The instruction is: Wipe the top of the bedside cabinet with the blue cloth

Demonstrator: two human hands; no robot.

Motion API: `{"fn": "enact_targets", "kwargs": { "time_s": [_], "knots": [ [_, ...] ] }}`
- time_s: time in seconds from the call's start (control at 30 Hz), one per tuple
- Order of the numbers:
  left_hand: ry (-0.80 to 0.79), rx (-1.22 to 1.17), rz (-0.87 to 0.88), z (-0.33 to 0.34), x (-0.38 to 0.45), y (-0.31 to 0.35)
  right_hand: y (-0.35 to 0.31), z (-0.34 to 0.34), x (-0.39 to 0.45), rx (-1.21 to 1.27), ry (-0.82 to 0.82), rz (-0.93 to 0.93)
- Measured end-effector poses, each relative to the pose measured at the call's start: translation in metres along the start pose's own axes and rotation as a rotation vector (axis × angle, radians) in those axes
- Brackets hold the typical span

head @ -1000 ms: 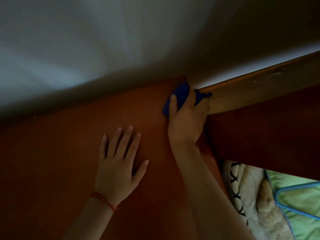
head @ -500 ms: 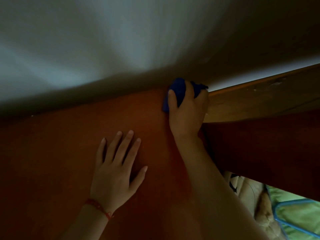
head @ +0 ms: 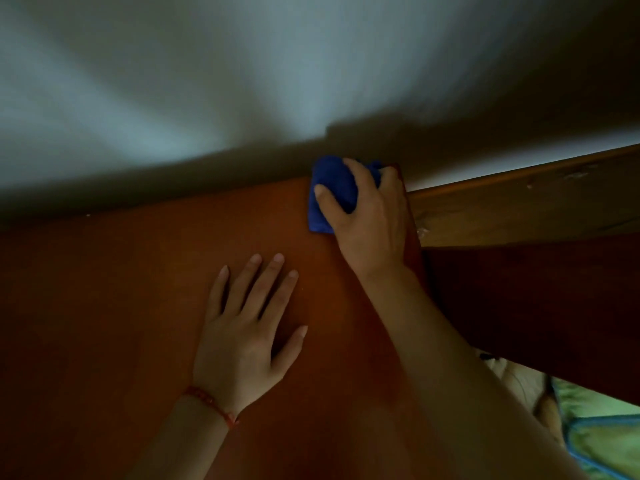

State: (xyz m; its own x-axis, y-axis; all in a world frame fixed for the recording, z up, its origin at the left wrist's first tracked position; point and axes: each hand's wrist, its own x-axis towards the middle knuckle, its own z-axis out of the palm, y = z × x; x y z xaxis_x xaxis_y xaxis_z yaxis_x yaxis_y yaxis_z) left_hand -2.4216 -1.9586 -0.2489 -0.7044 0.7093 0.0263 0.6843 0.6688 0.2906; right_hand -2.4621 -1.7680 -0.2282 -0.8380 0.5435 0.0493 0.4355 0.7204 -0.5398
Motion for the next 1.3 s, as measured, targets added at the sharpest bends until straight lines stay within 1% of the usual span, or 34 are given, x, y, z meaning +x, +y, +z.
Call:
{"fn": "enact_targets", "kwargs": {
  "time_s": [0.07, 0.2, 0.23, 0.3, 0.4, 0.57, 0.63, 0.7, 0.8, 0.87, 1.0, 1.07, 1.17, 1.23, 1.3],
  "knots": [
    [0.006, 0.003, 0.001, 0.001, 0.002, 0.0, 0.005, -0.001, -0.011, 0.039, 0.022, 0.04],
    [-0.004, 0.008, 0.005, 0.003, -0.001, -0.001, 0.012, -0.011, -0.074, 0.032, -0.02, 0.124],
    [-0.01, 0.01, 0.005, 0.002, -0.002, 0.0, 0.013, -0.013, -0.075, -0.002, -0.007, 0.114],
    [-0.013, 0.022, 0.004, 0.002, -0.001, 0.0, 0.012, -0.01, -0.051, -0.06, 0.024, 0.097],
    [-0.016, 0.03, 0.001, 0.002, -0.001, 0.0, 0.008, -0.009, -0.021, -0.061, -0.012, 0.09],
    [-0.028, 0.058, 0.003, 0.004, -0.002, 0.003, 0.029, -0.039, -0.099, -0.089, -0.07, 0.097],
    [-0.029, 0.073, -0.003, 0.005, -0.002, 0.004, 0.032, -0.044, -0.102, -0.126, -0.095, 0.104],
    [-0.01, 0.053, -0.021, 0.004, -0.005, 0.008, 0.028, -0.043, -0.086, -0.122, -0.128, 0.135],
    [0.026, 0.007, -0.07, 0.002, -0.023, 0.019, 0.019, -0.031, -0.066, -0.112, -0.066, 0.15],
    [0.025, -0.017, -0.082, 0.003, -0.04, 0.028, 0.022, -0.025, -0.07, -0.097, -0.027, 0.128],
    [0.007, -0.006, -0.082, 0.01, -0.06, 0.033, 0.037, -0.029, -0.131, -0.121, 0.067, 0.036],
    [0.024, 0.007, -0.079, 0.012, -0.061, 0.033, 0.044, -0.033, -0.15, -0.145, 0.057, 0.008],
    [0.047, 0.022, -0.072, 0.013, -0.062, 0.035, 0.046, -0.028, -0.127, -0.152, 0.089, -0.06],
    [0.069, 0.034, -0.073, 0.014, -0.062, 0.035, 0.041, -0.022, -0.103, -0.14, 0.113, -0.061],
    [0.084, 0.04, -0.077, 0.016, -0.063, 0.035, 0.044, -0.023, -0.109, -0.121, 0.122, -0.052]
  ]
}}
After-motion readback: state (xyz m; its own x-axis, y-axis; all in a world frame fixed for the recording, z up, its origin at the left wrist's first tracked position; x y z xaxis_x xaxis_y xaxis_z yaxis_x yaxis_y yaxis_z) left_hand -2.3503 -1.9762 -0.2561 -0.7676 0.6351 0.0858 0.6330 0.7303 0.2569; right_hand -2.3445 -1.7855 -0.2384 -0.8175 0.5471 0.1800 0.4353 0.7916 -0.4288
